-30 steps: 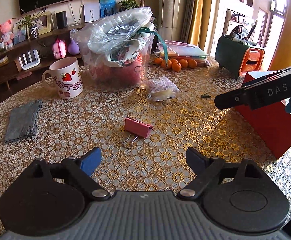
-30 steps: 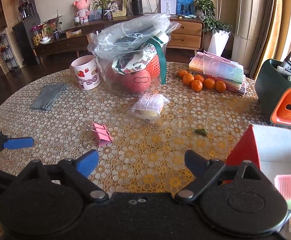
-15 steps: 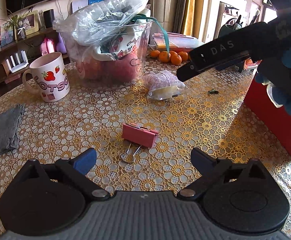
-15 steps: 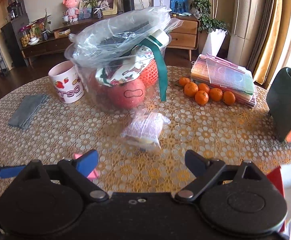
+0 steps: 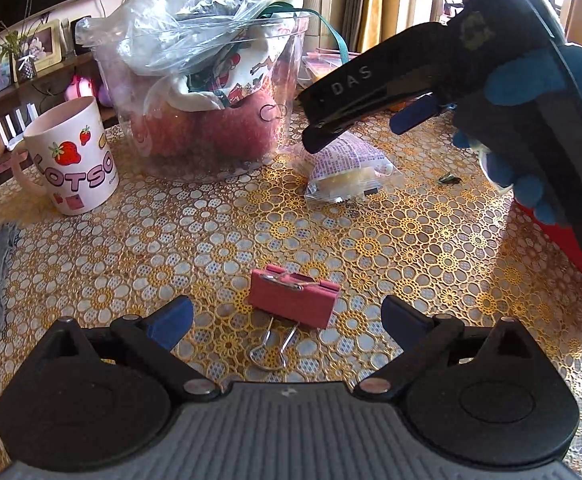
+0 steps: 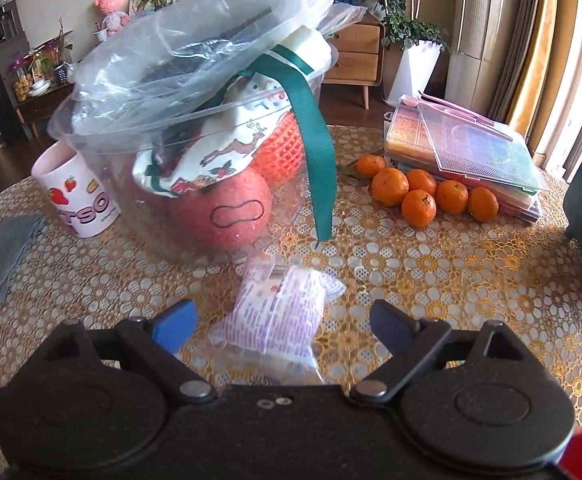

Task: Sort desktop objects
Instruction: 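Grasp the pink binder clip with the left gripper while the right grasps the white bread bag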

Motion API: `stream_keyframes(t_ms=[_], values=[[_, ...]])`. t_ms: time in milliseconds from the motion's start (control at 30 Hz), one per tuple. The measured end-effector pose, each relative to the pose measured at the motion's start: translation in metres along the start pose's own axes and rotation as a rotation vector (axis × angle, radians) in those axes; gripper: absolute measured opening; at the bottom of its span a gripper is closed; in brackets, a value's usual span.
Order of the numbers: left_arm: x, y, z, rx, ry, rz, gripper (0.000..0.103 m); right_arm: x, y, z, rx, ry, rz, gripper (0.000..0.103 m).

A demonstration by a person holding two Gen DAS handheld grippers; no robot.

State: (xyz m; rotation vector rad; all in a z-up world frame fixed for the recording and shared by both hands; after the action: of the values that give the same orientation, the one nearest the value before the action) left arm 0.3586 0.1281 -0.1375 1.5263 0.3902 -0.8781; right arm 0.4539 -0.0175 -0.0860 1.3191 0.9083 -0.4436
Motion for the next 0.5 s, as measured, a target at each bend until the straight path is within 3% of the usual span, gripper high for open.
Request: stream_keyframes(t_ms=[500], values=[[0.029, -0.001, 0.001, 0.052, -0.019, -0.011, 0.101, 0.046, 0.005, -0.004, 0.026, -0.033, -0.051, 0.094]])
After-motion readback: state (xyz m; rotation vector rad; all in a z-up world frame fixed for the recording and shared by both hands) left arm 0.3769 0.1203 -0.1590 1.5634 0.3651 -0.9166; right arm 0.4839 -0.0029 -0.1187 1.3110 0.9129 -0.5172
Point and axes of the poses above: each gripper's, at about its wrist camera, not at the fingertips, and x roughly the way its jaws point, z to its right, y to its top, the point moved 2 cm from there along x, roughly the way its jaws point, and after that the axes turned 4 degrees about -y, right-handed, at the moved point
